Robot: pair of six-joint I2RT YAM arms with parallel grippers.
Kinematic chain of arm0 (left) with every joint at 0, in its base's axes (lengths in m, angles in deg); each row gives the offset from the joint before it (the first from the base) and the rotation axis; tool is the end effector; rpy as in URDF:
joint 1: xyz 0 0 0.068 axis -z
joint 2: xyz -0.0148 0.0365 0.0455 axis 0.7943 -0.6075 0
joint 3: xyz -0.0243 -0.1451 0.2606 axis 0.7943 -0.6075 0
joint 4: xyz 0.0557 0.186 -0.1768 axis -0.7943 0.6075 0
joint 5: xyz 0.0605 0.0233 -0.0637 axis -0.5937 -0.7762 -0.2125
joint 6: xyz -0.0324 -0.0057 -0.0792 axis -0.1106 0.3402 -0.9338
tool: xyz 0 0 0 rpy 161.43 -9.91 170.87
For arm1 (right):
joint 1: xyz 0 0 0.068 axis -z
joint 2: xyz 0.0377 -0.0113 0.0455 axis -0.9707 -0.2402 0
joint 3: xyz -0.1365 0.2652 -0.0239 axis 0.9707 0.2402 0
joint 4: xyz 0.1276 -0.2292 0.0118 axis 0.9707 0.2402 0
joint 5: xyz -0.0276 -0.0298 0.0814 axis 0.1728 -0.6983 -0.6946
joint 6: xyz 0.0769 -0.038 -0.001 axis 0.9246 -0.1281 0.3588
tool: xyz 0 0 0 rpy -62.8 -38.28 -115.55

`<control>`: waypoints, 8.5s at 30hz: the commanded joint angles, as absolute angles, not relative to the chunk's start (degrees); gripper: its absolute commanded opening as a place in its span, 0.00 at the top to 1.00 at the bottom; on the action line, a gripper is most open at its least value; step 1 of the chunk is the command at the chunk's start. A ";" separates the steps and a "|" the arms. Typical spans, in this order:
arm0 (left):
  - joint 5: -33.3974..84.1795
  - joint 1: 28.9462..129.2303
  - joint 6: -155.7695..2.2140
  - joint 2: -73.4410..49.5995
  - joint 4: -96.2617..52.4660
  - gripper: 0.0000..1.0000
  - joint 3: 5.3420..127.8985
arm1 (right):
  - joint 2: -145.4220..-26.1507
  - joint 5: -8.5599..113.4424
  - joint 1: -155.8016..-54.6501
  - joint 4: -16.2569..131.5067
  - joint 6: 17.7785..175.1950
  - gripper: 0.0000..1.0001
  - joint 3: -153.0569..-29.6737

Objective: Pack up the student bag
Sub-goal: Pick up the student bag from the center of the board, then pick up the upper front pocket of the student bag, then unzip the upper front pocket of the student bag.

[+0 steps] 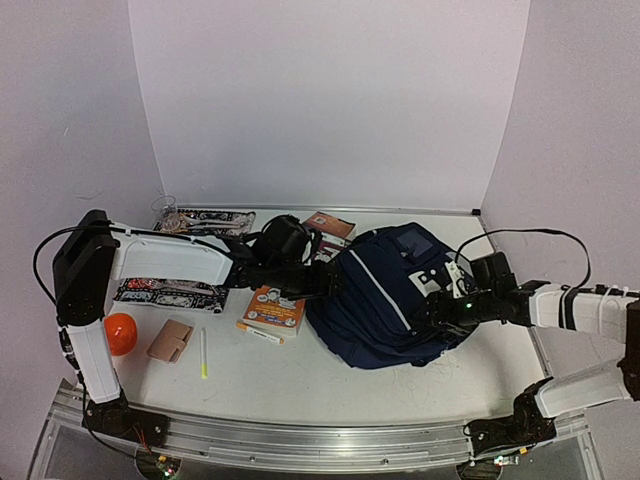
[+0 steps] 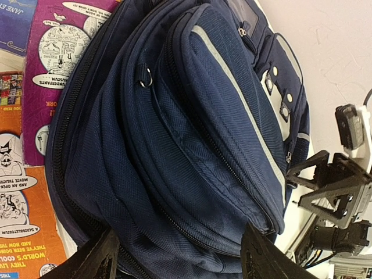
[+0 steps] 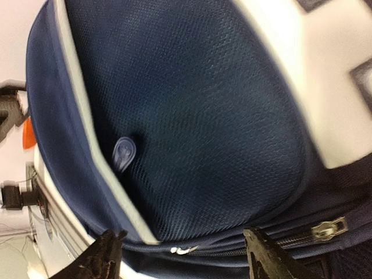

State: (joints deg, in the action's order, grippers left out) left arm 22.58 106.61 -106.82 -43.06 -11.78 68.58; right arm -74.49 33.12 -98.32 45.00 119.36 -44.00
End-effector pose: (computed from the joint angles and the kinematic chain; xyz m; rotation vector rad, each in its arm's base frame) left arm 0.2624 -0.3737 0.2145 0.3207 2.4499 -0.9240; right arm 0.2339 0.1325 0.1989 -0.1617 2.1884 1.0233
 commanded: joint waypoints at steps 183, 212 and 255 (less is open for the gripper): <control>-5.88 122.10 -109.32 -31.34 6.28 0.42 72.41 | -84.75 66.65 -130.22 37.12 147.95 1.00 -74.08; -4.43 121.93 -109.16 -36.40 5.81 0.70 69.93 | -84.68 65.10 -130.19 37.52 147.22 1.00 -74.97; 7.44 107.55 -77.88 -19.03 5.95 1.00 57.36 | -74.19 63.50 -98.35 64.81 113.91 1.00 -65.94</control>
